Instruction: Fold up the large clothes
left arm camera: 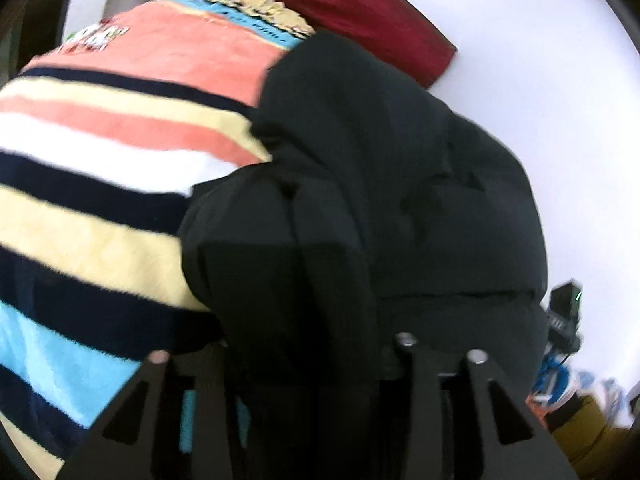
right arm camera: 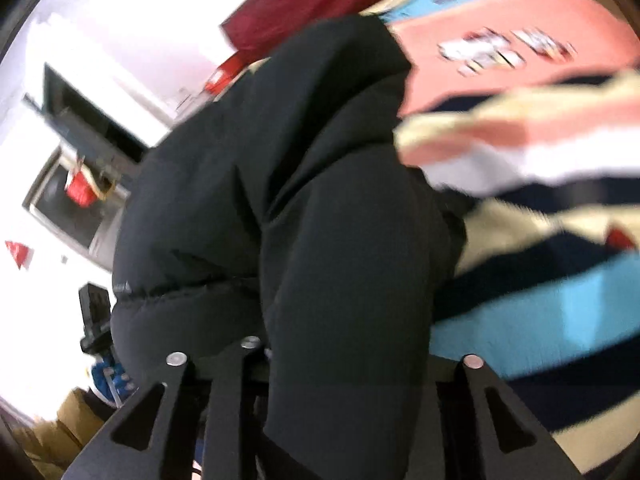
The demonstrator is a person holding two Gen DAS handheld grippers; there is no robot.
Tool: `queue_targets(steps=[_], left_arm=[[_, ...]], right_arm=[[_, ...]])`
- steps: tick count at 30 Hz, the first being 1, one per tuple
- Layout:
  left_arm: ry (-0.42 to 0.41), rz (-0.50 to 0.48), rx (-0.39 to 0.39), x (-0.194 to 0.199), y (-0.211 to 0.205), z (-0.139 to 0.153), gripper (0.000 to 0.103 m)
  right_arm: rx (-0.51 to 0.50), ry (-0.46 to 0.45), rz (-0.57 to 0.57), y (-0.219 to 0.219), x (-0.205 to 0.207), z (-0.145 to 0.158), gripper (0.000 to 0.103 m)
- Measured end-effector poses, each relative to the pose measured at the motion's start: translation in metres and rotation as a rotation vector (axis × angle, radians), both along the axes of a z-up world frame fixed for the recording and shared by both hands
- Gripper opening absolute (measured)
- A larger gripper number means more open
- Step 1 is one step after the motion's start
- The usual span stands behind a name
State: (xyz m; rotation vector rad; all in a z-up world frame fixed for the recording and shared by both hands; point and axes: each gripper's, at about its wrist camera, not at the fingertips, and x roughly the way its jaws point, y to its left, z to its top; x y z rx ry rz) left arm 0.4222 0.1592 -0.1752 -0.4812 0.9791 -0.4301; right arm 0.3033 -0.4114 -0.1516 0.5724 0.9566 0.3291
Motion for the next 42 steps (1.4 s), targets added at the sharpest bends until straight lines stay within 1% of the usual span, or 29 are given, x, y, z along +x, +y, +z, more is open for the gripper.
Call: queue_targets(steps=[1,2,3,5,7,8,11,12,14,15,16,18,21,23,27,29,33,34,36,39,42], left_arm=[[0.001,0.004,0.01,0.001,0.002,0.002,0.048],[0.001,0.008,0.032,0.002,0.004,0.006,0.052],[-0.006,0.017,0.053,0.002,0.006,0.011,0.054],[-0.02,0.034,0.054,-0.001,0.013,0.018,0.056],[-0.03,0.087,0.073,-0.015,0.027,0.028,0.058],[-0.041,0.13,0.096,-0.019,0.038,0.031,0.063],[-0.044,0.247,0.14,-0.035,0.071,0.046,0.064],[-0.044,0.285,0.169,-0.041,0.082,0.053,0.064],[-0.042,0.319,0.209,-0.053,0.097,0.065,0.064],[-0.046,0.327,0.218,-0.064,0.106,0.072,0.064],[-0.06,0.325,0.23,-0.076,0.106,0.08,0.064],[-0.085,0.315,0.282,-0.097,0.096,0.1,0.064],[-0.115,0.294,0.328,-0.131,0.079,0.117,0.064],[-0.138,0.289,0.369,-0.151,0.056,0.126,0.064],[-0.206,0.276,0.43,-0.203,0.011,0.145,0.064],[-0.237,0.275,0.456,-0.225,-0.009,0.152,0.064],[-0.287,0.248,0.486,-0.264,-0.041,0.161,0.064],[-0.302,0.245,0.497,-0.275,-0.049,0.164,0.064],[-0.325,0.252,0.517,-0.292,-0.063,0.167,0.064],[-0.373,0.266,0.537,-0.317,-0.081,0.173,0.064],[-0.411,0.274,0.58,-0.34,-0.1,0.179,0.064]], right_arm=[[-0.001,-0.003,-0.01,-0.003,-0.001,-0.001,0.038],[-0.03,-0.008,-0.026,-0.003,-0.002,0.002,0.043],[-0.073,-0.013,-0.042,-0.003,-0.003,0.006,0.053],[-0.122,-0.016,-0.078,-0.007,-0.005,0.013,0.067],[-0.177,-0.018,-0.12,-0.012,-0.011,0.022,0.073],[-0.201,-0.018,-0.139,-0.012,-0.021,0.029,0.074],[-0.254,-0.023,-0.171,-0.022,-0.037,0.046,0.074],[-0.265,-0.029,-0.175,-0.021,-0.045,0.053,0.074],[-0.288,-0.04,-0.172,-0.017,-0.058,0.064,0.074],[-0.3,-0.049,-0.168,-0.013,-0.067,0.071,0.074],[-0.308,-0.058,-0.163,-0.014,-0.077,0.074,0.074],[-0.321,-0.078,-0.15,-0.003,-0.095,0.087,0.074],[-0.343,-0.103,-0.124,0.019,-0.122,0.101,0.076],[-0.366,-0.119,-0.107,0.036,-0.141,0.11,0.082],[-0.446,-0.161,-0.079,0.076,-0.187,0.125,0.09],[-0.488,-0.184,-0.075,0.093,-0.208,0.129,0.094],[-0.581,-0.247,-0.068,0.126,-0.252,0.137,0.096],[-0.594,-0.257,-0.065,0.13,-0.258,0.138,0.097],[-0.637,-0.289,-0.061,0.144,-0.278,0.142,0.1],[-0.657,-0.334,-0.053,0.158,-0.3,0.148,0.102],[-0.662,-0.363,-0.052,0.166,-0.315,0.15,0.102]])
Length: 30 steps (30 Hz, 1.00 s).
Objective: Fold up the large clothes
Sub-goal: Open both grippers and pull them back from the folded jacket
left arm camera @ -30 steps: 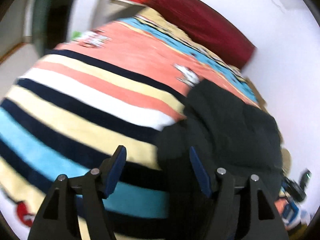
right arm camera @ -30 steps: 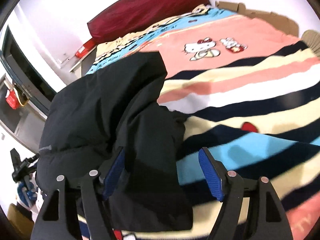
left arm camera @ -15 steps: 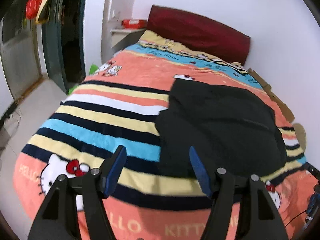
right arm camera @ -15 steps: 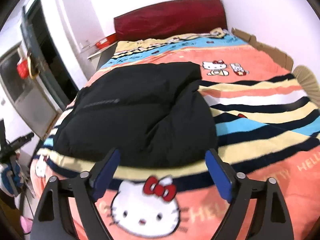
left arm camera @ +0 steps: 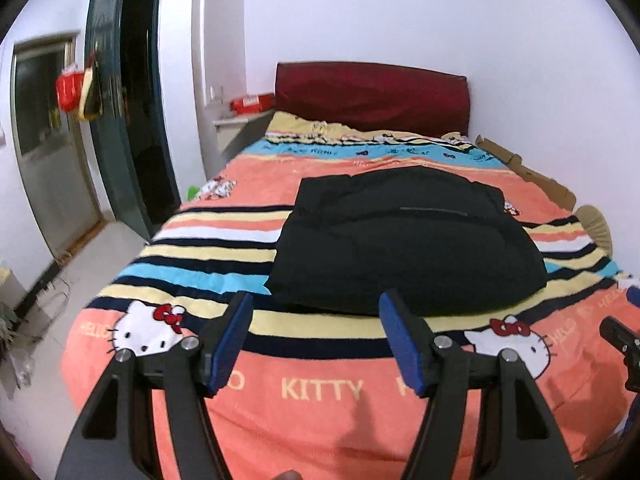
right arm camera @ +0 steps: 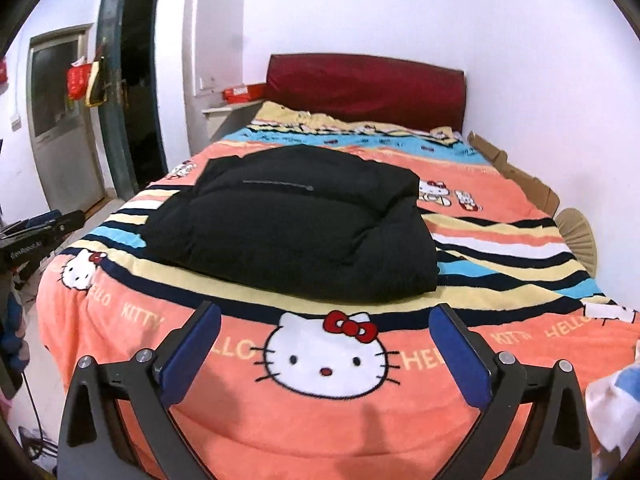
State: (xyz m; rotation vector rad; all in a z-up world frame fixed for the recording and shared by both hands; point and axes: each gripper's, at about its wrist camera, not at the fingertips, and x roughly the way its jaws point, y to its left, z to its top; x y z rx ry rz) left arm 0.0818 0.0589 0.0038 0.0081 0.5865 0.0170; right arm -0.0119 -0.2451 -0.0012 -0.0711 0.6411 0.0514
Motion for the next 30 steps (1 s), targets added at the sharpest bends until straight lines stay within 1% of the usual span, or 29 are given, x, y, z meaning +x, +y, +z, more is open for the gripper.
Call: queue_targets(steps=[5,8,13,19,30], left_arm=[[-0.032,-0.009,0.033,-0.03,-0.023,0.003,0.064],[-0.044,-0.024,0.03,-0.043,-0.03,0.004,0.064],[-0.043,-0.012,0.058,-0.054,-0.036,0.0,0.064],[-0.027,-0.016,0.046,-0.052,-0.035,-0.008,0.064],[0.029,-0.025,0.047,-0.033,-0.034,-0.036,0.064]], right_arm=[[0.008,-0.046,-0.002,0.001,-0.022,0.001,0.103],[0.015,-0.07,-0.007,-0.002,-0.029,0.001,0.103],[0.016,-0.094,-0.037,-0.006,-0.035,-0.002,0.103],[0.025,-0.085,-0.061,-0.013,-0.034,-0.013,0.103],[0.021,0.003,-0.067,-0.019,-0.016,-0.051,0.103]])
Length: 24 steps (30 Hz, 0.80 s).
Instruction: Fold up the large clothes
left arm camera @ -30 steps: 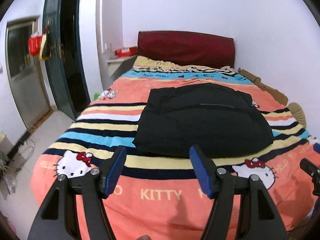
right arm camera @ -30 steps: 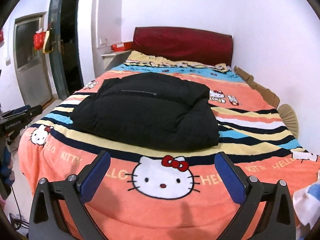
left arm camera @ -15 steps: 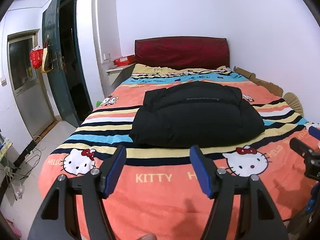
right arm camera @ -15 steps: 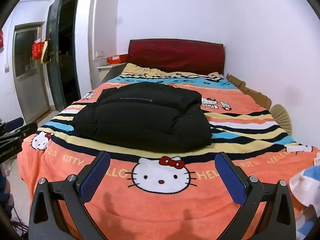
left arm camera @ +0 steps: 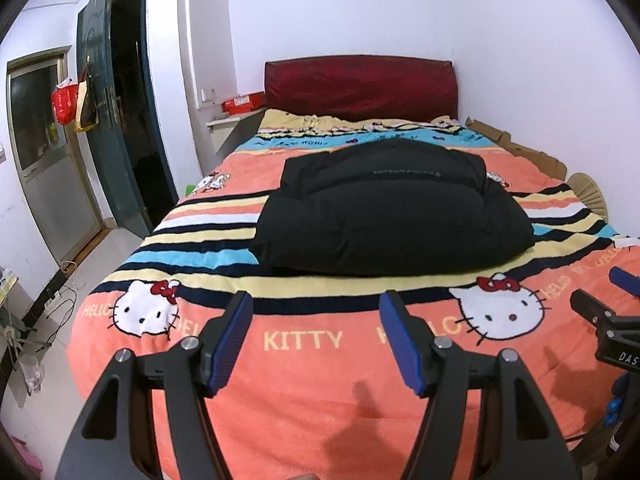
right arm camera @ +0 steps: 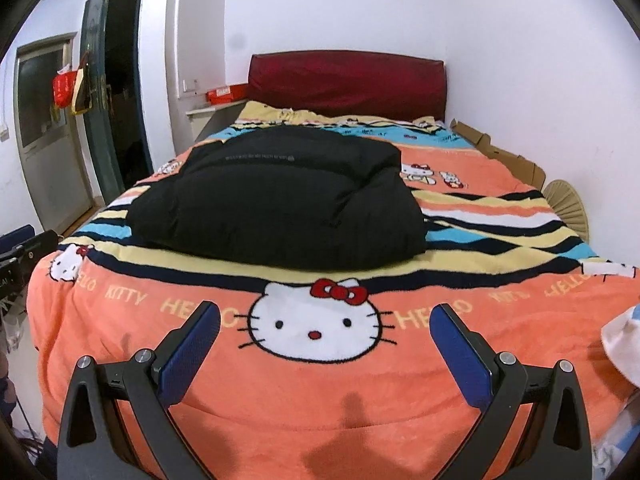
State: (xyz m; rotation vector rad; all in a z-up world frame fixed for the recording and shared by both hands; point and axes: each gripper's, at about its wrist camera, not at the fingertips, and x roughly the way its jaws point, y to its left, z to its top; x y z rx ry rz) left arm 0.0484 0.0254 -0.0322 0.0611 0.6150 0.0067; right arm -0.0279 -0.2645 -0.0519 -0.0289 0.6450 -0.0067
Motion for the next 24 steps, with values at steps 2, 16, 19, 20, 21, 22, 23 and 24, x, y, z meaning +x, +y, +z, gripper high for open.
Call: queue_targets(steps=[2,16,19,20,21,22,23,24], left_arm=[[0.013,-0.002,0.002,0.004,0.0,-0.006,0.064],[0.096,-0.01,0.021,0.028,-0.004,-0.04,0.064],[0.111,-0.015,0.027,0.031,-0.008,-0.045,0.064],[0.114,-0.016,0.029,0.031,-0.008,-0.047,0.064],[0.119,-0.017,0.03,0.032,-0.009,-0.048,0.064],[0.124,-0.019,0.031,0.033,-0.01,-0.05,0.064],[0.127,-0.02,0.032,0.034,-0.011,-0.051,0.064],[0.13,-0.02,0.034,0.034,-0.011,-0.052,0.064]], right_arm=[[0.002,0.01,-0.002,-0.002,0.003,-0.006,0.103],[-0.005,0.035,-0.002,-0.006,0.018,-0.025,0.103],[-0.003,0.038,-0.009,-0.009,0.02,-0.027,0.103],[0.0,0.039,-0.013,-0.011,0.02,-0.028,0.103],[0.002,0.04,-0.017,-0.012,0.021,-0.029,0.103],[0.003,0.042,-0.018,-0.013,0.021,-0.03,0.103],[0.002,0.043,-0.019,-0.014,0.022,-0.03,0.103],[0.0,0.045,-0.021,-0.014,0.022,-0.031,0.103]])
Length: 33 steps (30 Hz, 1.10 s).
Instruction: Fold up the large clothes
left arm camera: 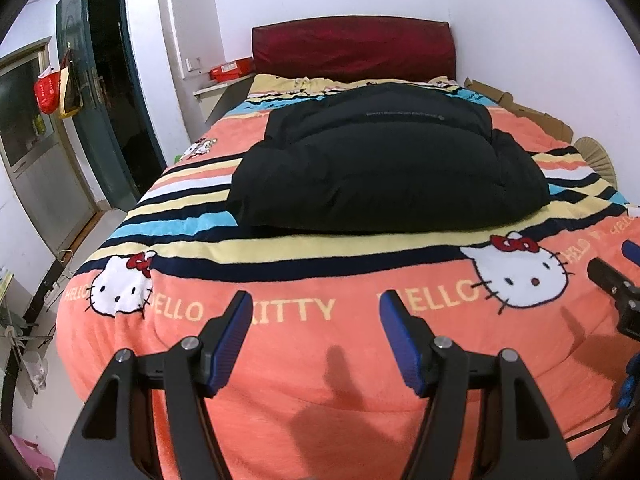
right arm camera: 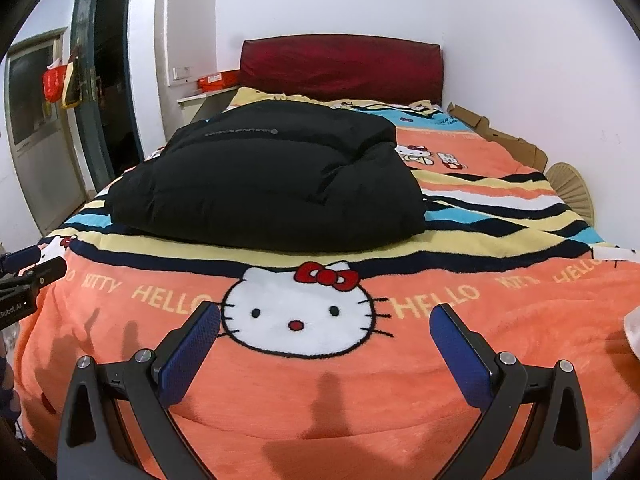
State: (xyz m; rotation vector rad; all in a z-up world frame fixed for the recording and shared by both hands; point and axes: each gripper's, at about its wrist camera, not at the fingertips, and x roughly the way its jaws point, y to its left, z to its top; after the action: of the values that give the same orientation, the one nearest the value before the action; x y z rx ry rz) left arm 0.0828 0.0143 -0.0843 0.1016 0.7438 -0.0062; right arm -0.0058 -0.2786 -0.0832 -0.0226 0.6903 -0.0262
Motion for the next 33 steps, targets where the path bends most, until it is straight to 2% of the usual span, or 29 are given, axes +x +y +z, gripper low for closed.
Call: queue_targets(steps=[33], left_arm=[[0.019,-0.009,0.01,0.0005,-0.0004,-0.0096,0.064]], right_arm=[[-0.018,0.016,0.006,0.0022,0.0016,-0.0084,0.103]])
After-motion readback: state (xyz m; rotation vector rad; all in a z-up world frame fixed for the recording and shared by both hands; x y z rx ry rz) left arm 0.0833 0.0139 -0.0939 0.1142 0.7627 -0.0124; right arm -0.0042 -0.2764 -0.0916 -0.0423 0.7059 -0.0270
